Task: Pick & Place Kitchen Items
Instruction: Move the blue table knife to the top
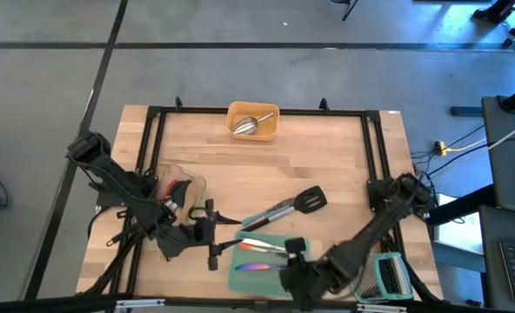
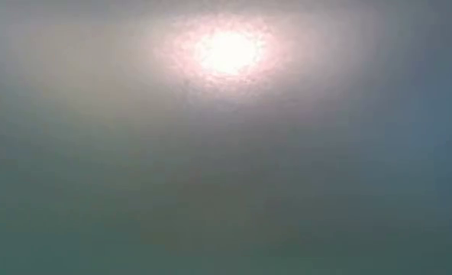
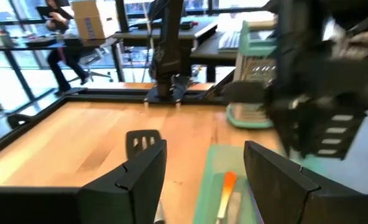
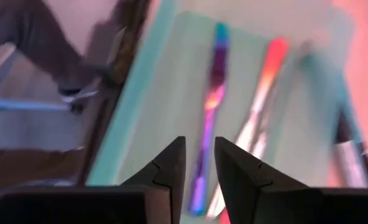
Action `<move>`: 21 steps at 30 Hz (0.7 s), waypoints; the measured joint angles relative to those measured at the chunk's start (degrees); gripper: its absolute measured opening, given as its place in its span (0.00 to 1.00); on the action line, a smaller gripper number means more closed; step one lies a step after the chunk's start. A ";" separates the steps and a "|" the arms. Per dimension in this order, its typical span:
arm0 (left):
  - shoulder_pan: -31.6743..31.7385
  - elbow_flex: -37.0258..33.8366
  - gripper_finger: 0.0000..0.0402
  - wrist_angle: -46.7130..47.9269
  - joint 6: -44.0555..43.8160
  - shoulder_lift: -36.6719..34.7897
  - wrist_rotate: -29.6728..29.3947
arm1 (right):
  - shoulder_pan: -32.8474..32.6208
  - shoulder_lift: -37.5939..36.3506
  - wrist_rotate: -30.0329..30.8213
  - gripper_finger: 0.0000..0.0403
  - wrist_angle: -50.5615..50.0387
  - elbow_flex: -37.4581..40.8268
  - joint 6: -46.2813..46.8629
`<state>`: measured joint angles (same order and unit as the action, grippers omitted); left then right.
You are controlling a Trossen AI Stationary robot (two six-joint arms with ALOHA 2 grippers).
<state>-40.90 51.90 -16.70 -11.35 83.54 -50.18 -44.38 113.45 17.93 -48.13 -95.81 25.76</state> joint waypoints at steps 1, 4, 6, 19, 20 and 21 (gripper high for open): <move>0.31 0.00 0.52 -0.01 0.21 0.71 -0.43 | -0.88 0.02 -0.17 0.22 -0.36 0.04 0.69; 1.72 -0.04 0.52 0.19 1.10 2.87 -1.48 | -3.14 0.00 -0.11 0.22 -0.87 1.77 2.57; 2.95 -0.04 0.53 0.15 1.41 3.96 -1.56 | -4.52 0.08 1.46 0.22 -0.84 3.48 3.36; 7.16 -0.07 0.52 -6.28 5.20 5.10 -2.43 | -2.48 -19.60 14.85 0.22 29.45 36.39 -1.71; 7.82 -0.07 0.52 -6.28 5.87 5.10 -2.97 | -0.62 -22.35 12.05 0.22 36.46 40.97 -5.00; 8.63 -0.07 0.52 -6.25 6.44 5.10 -3.45 | 1.69 -24.59 8.63 0.22 43.39 45.03 -8.15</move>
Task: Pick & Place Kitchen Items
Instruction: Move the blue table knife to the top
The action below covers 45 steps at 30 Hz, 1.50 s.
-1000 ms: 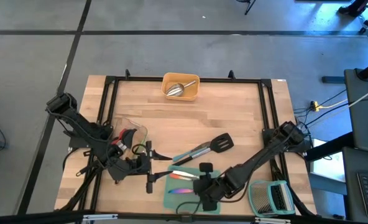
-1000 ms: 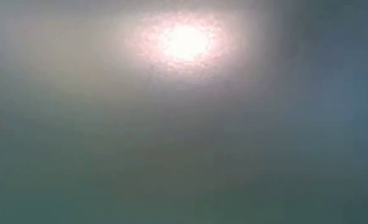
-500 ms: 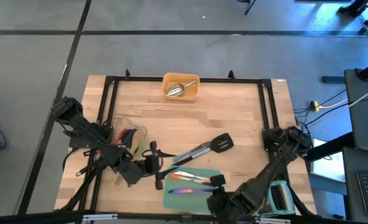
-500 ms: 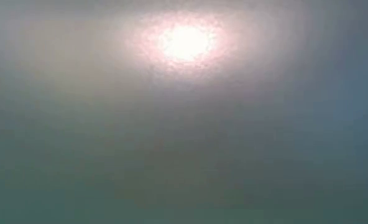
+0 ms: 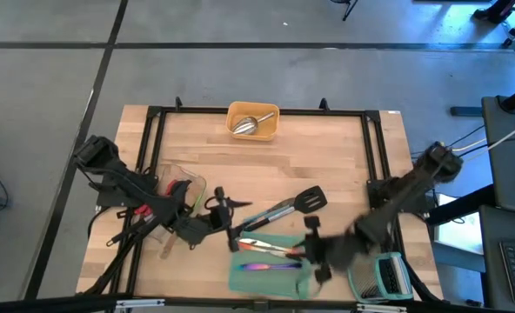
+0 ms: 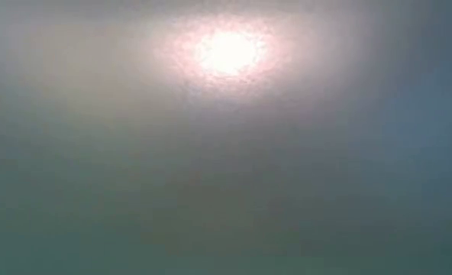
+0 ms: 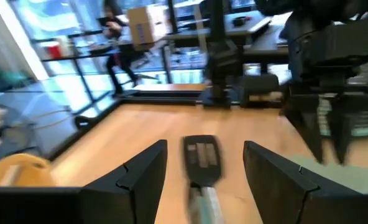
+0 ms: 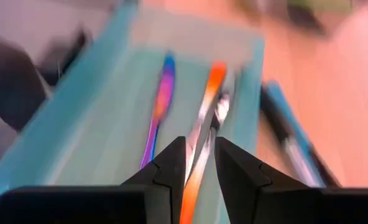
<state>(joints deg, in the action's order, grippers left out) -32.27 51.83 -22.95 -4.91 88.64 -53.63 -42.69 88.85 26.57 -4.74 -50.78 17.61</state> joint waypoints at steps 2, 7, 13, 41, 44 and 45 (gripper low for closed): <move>2.23 0.00 0.51 0.33 0.61 0.00 -0.26 | 4.92 -2.90 -7.65 0.22 10.89 6.77 -4.68; 11.86 0.01 0.50 5.94 -4.32 -0.02 13.27 | 14.35 -4.23 -20.33 0.22 17.84 13.02 -8.09; 24.81 0.02 0.48 18.54 -16.66 0.00 44.74 | 20.74 -4.24 -26.96 0.22 17.41 13.18 -10.98; 31.66 0.09 0.43 24.21 7.16 4.85 50.76 | 39.20 1.90 -29.97 0.22 6.22 13.16 -19.55; 32.60 0.09 0.43 23.58 7.27 4.92 50.74 | 39.08 4.00 -30.03 0.22 5.17 13.18 -19.28; 32.80 0.09 0.43 23.52 7.26 4.92 50.74 | 38.85 4.74 -30.00 0.22 5.51 13.16 -19.12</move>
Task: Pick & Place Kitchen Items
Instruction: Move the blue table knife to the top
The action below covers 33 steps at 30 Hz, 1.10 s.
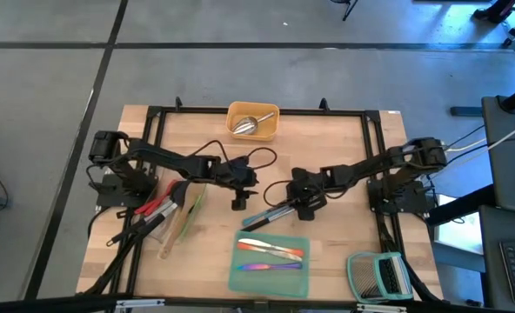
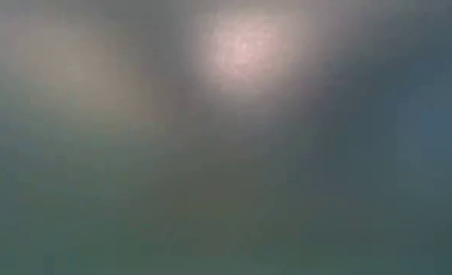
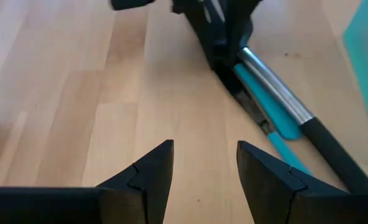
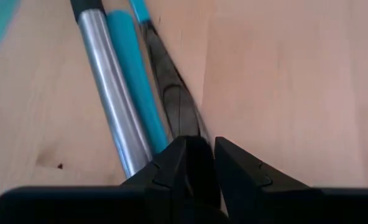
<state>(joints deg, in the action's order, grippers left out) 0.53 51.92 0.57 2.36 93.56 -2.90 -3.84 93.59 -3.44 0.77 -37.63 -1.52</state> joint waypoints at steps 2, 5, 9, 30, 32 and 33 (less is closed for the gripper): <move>0.36 0.00 0.43 -0.15 0.02 0.00 0.36 | -0.13 1.02 0.03 0.22 0.29 -0.01 0.50; 0.50 0.00 0.43 -0.40 0.37 0.00 1.15 | -0.17 2.43 0.88 0.22 1.18 -0.33 0.63; 0.48 0.00 0.42 -0.40 0.43 0.00 1.28 | 0.06 3.86 4.93 0.22 2.41 -0.37 0.67; 4.74 -1.56 0.43 -2.48 6.34 -0.02 1.79 | 12.49 4.56 10.91 0.22 9.83 -0.02 1.21; 6.26 -4.83 0.43 -9.19 6.15 -0.02 5.20 | 12.36 4.56 9.60 0.22 11.89 -0.02 1.09; 7.12 -6.75 0.43 -13.37 5.51 -0.02 6.94 | 12.19 4.56 7.72 0.22 13.03 -0.02 0.91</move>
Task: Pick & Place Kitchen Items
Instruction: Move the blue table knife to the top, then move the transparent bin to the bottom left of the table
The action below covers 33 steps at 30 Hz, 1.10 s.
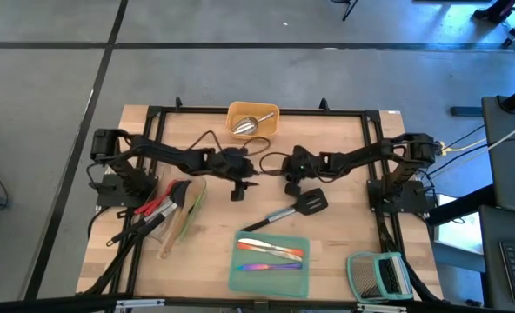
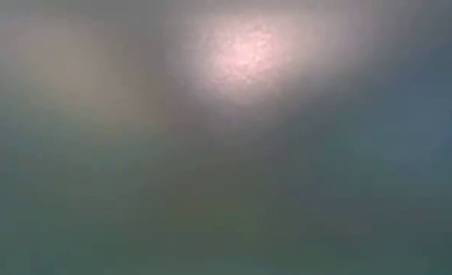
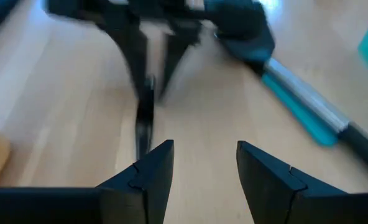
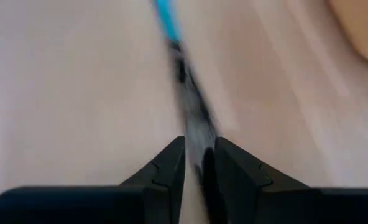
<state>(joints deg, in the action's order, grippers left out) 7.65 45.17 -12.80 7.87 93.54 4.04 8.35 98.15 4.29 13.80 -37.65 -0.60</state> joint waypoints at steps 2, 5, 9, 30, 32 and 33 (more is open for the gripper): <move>1.87 -4.29 0.43 -9.64 -1.90 0.00 2.51 | -0.45 0.00 -5.43 0.22 1.73 0.00 -1.66; 4.16 -10.07 0.42 -21.26 -4.41 0.02 2.47 | -1.52 -0.02 -11.64 0.22 4.90 0.00 -3.28; 4.83 -12.91 0.42 -25.96 -4.51 0.00 -0.22 | -2.94 -0.75 -12.26 0.22 7.22 -0.02 -4.26; 5.68 -11.74 0.42 -43.15 -8.11 15.69 3.15 | 1.47 -4.59 -19.96 0.22 44.80 15.47 3.60; 6.11 -11.10 0.42 -43.07 -8.67 17.22 3.78 | 1.50 -4.59 -17.11 0.22 43.28 15.47 3.16; 6.31 -10.51 0.42 -43.04 -8.70 17.93 3.94 | 1.51 -4.59 -15.81 0.22 42.44 15.47 3.15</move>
<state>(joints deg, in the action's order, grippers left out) 13.96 34.66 -55.84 -0.84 111.47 7.98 9.87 93.56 -11.52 56.24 -22.17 2.55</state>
